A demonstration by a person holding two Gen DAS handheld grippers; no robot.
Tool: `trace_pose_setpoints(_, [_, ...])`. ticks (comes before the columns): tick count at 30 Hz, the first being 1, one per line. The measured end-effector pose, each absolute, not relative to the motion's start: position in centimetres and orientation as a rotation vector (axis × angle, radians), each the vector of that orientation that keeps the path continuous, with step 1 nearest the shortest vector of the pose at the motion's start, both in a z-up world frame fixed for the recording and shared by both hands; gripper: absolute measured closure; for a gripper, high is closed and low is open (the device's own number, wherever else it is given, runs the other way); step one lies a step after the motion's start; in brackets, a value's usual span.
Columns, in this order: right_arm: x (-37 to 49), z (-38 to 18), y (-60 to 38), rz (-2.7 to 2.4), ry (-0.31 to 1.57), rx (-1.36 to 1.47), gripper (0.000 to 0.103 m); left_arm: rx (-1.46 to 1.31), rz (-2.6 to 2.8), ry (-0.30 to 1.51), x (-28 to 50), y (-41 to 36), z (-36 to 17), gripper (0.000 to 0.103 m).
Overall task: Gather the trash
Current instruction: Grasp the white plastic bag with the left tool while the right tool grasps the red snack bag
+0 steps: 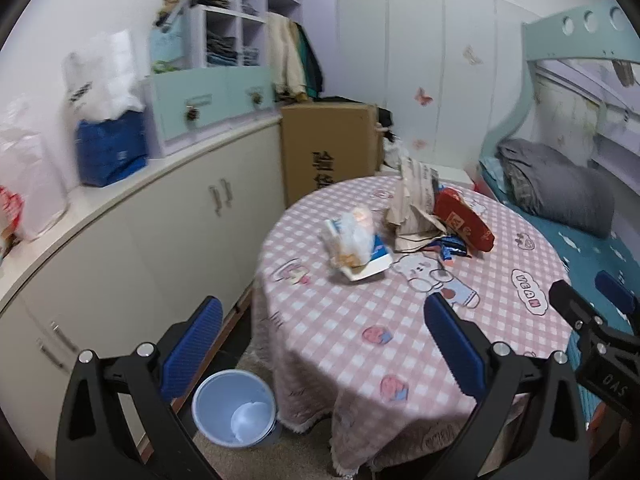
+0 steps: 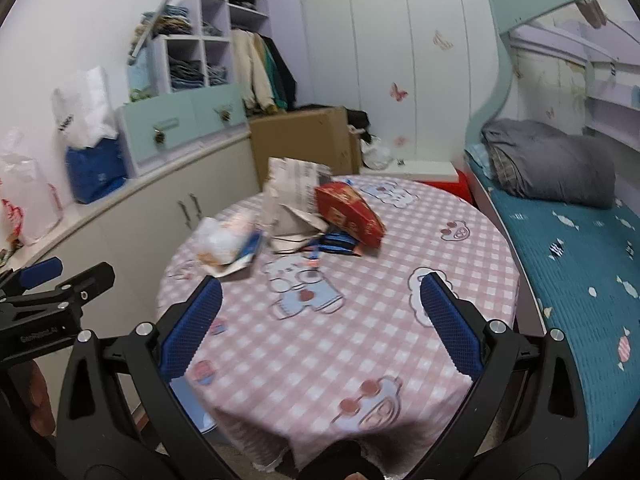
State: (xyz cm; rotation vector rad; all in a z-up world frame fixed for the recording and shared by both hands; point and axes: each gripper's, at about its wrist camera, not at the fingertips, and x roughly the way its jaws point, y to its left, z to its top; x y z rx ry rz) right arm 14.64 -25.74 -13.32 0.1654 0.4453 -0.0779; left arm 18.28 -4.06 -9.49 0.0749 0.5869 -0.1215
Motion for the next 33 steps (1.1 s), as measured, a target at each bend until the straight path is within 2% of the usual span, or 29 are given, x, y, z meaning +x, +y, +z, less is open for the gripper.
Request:
trace_pose_setpoints(5, [18.8,-14.8,-27.4,-0.112,0.499,0.155,0.006,0.110,-0.173,0.630,23.8,-6.2,-11.4,0.005])
trace_pose_setpoints(7, [20.5,-15.4,-28.2,-0.121,0.511,0.156,0.006,0.112,-0.186,0.647,25.9,-6.8,-12.1,0.008])
trace_pose_setpoints(9, [22.4,-16.0,-29.2,-0.136,0.527,0.151,0.006,0.110,-0.208,0.666,27.9,-7.2,-12.6,0.019])
trace_pose_setpoints(11, [23.9,-16.3,-30.1,-0.144,0.540,0.149,0.006,0.100,-0.232,0.696,30.2,-7.6,-13.4,0.021])
trace_pose_setpoints(16, [29.2,-17.3,-31.0,-0.144,0.577,0.081,0.006,0.102,-0.263,0.736,33.9,-8.3,-15.2,0.036])
trace_pose_setpoints(18, [31.3,-17.7,-31.1,-0.123,0.587,0.054,0.006,0.107,-0.269,0.771,35.0,-8.5,-15.9,0.053])
trace_pose_setpoints(20, [33.2,-18.2,-31.0,-0.112,0.620,0.024,0.010,0.103,-0.282,0.794,36.0,-8.6,-16.5,0.062])
trace_pose_setpoints(22, [34.7,-18.7,-30.9,-0.096,0.637,0.004,0.018,0.117,-0.270,0.780,36.3,-8.6,-16.4,0.075])
trace_pose_setpoints(23, [35.1,-18.9,-30.8,-0.091,0.653,-0.003,0.027,0.121,-0.274,0.771,36.3,-8.5,-16.2,0.079])
trace_pose_setpoints(24, [35.6,-19.1,-30.8,-0.079,0.664,-0.005,0.042,0.120,-0.284,0.765,36.3,-8.5,-16.0,0.087])
trace_pose_setpoints(25, [35.9,-19.3,-30.8,-0.069,0.675,0.001,0.054,0.109,-0.305,0.767,36.4,-8.5,-15.8,0.089])
trace_pose_setpoints(26, [36.1,-19.4,-30.8,-0.055,0.694,0.002,0.075,0.103,-0.313,0.762,36.2,-8.4,-15.6,0.092])
trace_pose_setpoints(30, [35.2,-19.1,-31.1,-0.047,0.676,0.024,0.088,0.092,-0.332,0.710,35.2,-8.2,-14.4,0.097])
trace_pose_setpoints(33, [33.6,-18.1,-31.6,-0.077,0.637,0.038,0.090,0.023,-0.381,0.670,34.2,-7.4,-12.9,0.097])
